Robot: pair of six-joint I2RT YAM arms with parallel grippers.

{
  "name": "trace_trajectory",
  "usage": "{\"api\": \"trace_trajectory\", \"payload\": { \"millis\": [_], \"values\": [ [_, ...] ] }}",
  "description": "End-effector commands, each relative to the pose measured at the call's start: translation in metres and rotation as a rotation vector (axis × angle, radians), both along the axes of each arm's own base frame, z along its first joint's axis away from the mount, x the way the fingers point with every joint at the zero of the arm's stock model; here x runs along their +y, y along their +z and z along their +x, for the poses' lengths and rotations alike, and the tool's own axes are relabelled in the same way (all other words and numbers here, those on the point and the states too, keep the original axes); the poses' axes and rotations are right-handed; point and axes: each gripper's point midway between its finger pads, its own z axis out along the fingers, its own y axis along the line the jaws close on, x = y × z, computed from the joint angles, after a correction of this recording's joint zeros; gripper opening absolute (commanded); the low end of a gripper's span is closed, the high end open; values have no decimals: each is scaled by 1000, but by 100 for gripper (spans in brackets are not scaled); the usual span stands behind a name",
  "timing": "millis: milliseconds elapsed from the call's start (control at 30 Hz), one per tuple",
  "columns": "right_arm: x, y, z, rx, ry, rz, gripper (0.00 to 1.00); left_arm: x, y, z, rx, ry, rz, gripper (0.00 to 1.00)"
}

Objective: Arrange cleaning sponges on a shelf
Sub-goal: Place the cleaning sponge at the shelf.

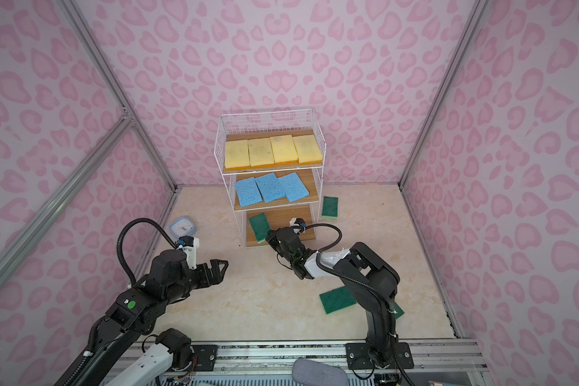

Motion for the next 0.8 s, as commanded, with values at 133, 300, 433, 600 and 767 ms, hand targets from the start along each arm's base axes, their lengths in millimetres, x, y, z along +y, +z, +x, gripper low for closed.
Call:
{"api": "trace_trajectory", "payload": {
  "millis": [133,300,433,600,767],
  "values": [
    [13,-14,11,14,-84,15,3,2,-1,-2,4,-3,14,97],
    [21,-32,14,55,-108,22,4,2,-2,-2,0,0,11,97],
    [21,-40,17,68,-131,37,4,4,2,-4,-20,5,3,97],
    [33,-48,16,88,-100,32,8,4,1,-4,-18,3,5,97],
    [45,-53,15,98,-69,41,12,4,-1,-4,-13,4,8,97]
  ]
}}
